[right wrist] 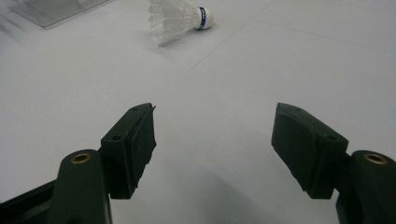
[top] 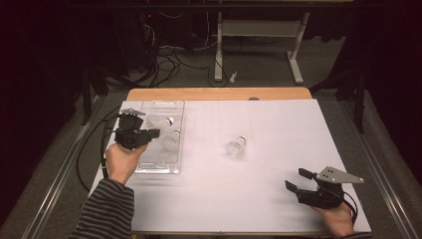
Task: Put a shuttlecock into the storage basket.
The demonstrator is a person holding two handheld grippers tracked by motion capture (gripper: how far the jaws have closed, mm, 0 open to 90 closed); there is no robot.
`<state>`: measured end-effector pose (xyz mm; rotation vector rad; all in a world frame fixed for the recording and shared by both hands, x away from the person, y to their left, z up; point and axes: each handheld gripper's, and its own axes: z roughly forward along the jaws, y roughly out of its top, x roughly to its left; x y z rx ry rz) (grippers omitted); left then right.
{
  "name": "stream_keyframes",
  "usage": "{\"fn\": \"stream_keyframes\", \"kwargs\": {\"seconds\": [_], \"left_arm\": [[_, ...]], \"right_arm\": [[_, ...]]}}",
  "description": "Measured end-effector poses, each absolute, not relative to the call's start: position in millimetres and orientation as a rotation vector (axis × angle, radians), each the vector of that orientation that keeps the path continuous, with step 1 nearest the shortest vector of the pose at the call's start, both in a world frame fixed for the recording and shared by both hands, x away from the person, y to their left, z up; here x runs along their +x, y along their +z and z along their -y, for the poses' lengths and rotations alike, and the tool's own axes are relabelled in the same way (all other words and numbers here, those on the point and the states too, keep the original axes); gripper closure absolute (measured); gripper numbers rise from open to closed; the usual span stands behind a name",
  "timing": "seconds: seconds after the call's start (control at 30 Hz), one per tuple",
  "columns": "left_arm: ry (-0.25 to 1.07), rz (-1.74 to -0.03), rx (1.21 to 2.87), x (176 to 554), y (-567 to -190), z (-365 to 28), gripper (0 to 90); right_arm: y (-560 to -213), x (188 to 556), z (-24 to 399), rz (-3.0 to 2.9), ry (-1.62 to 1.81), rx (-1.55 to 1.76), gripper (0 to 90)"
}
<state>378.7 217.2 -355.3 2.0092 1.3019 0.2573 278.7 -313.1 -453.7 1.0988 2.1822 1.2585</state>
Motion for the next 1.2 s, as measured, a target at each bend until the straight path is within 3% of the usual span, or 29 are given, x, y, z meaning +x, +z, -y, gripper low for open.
{"fn": "stream_keyframes", "kwargs": {"seconds": [1.2], "left_arm": [[0.234, -1.360, 2.019, 420, -355, -208, 89.8]], "right_arm": [[-453, 278, 315, -2.165, 1.271, 1.114, 30.8]]}}
